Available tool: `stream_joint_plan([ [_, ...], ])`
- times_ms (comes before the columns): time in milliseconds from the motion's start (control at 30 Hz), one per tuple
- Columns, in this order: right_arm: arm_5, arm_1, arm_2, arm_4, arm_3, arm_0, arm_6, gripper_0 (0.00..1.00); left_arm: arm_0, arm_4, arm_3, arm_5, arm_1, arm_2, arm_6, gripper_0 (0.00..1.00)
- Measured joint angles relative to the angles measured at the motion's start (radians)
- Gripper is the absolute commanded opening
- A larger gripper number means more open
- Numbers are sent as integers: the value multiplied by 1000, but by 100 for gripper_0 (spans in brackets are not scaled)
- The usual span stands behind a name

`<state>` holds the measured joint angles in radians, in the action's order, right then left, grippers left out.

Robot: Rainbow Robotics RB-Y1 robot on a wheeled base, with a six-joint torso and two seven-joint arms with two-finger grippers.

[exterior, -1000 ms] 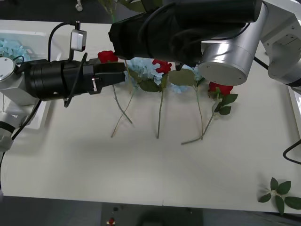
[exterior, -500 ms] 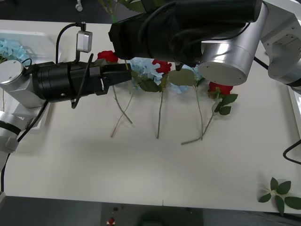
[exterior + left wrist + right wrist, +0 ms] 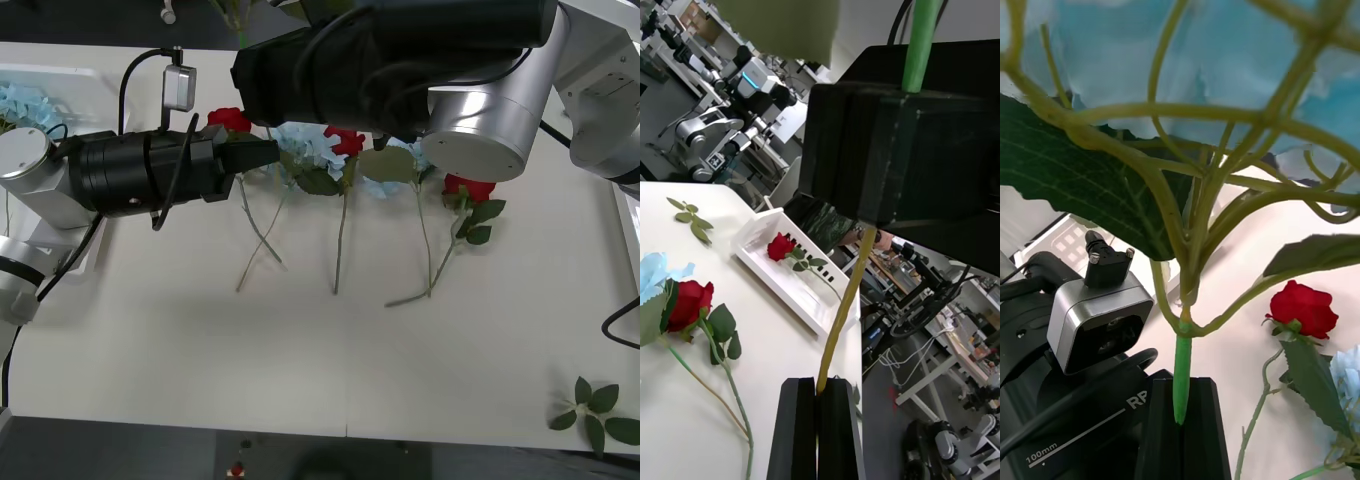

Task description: Put the red flowers into the right box and the blue flowers into the left box

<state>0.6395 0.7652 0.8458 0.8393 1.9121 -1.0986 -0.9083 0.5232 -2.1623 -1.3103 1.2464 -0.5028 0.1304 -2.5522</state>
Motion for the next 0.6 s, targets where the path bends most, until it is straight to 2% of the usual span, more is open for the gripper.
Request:
stream_joint_plan([
  [133,0,0,0,0,0,0,0,0,0,0,0,0,0,0,0,0],
  [167,0,0,0,0,0,0,0,20,0,0,0,0,0,0,0,0],
  [200,0,0,0,0,0,0,0,53,0,0,0,0,0,0,0,0],
  [233,0,0,0,0,0,0,0,71,0,0,0,0,0,0,0,0],
  [267,0,0,0,0,0,0,0,100,0,0,0,0,0,0,0,0],
  [600,0,0,0,0,0,0,0,100,0,0,0,-1,0,0,-4,0],
])
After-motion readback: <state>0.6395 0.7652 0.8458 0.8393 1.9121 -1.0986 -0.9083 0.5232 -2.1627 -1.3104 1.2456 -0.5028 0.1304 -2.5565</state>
